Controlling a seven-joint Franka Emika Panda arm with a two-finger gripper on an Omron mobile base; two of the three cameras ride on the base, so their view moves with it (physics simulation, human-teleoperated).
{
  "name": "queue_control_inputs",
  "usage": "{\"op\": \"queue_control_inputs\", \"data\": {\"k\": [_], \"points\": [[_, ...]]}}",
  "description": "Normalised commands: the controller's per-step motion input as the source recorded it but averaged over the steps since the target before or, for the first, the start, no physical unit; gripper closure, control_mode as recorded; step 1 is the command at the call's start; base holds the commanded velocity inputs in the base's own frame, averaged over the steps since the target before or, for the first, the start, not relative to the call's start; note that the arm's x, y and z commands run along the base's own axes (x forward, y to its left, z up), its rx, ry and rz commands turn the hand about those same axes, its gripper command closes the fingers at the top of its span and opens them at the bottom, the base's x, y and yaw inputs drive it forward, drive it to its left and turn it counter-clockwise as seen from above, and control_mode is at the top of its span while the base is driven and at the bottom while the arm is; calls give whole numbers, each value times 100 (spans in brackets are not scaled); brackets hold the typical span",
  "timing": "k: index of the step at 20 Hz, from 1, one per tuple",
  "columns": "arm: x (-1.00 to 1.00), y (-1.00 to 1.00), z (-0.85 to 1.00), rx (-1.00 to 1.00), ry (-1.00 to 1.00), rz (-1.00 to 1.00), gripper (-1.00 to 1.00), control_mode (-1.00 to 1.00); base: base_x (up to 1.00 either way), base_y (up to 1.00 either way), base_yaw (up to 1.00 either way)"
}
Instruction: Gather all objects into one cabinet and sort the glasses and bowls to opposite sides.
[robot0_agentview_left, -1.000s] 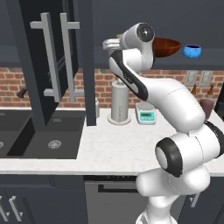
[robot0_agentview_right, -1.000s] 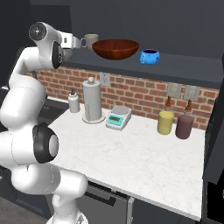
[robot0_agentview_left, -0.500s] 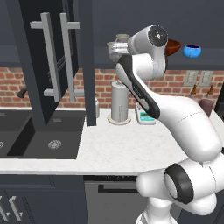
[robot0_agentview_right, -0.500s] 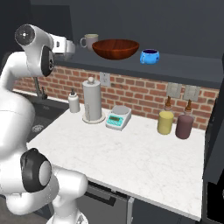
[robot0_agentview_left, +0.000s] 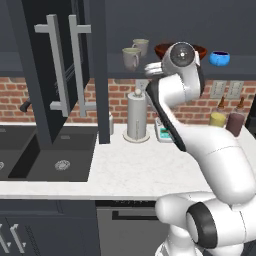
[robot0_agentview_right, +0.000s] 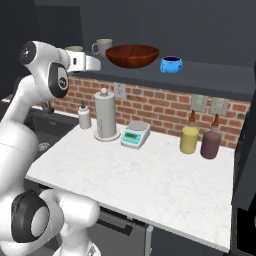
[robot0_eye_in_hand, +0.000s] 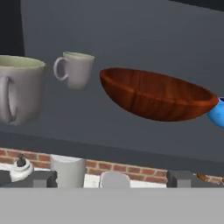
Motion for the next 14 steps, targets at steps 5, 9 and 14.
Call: {"op": "queue_control_inputs", "data": {"k": [5, 9, 14], "points": [[0, -72, -38, -29, 6, -44, -100, -100, 0, 0, 0], [0, -38, 0, -10, 1, -17, -100, -100, 0, 0, 0], [0, 0, 0, 0, 0, 0, -100, -100, 0, 0, 0]]}}
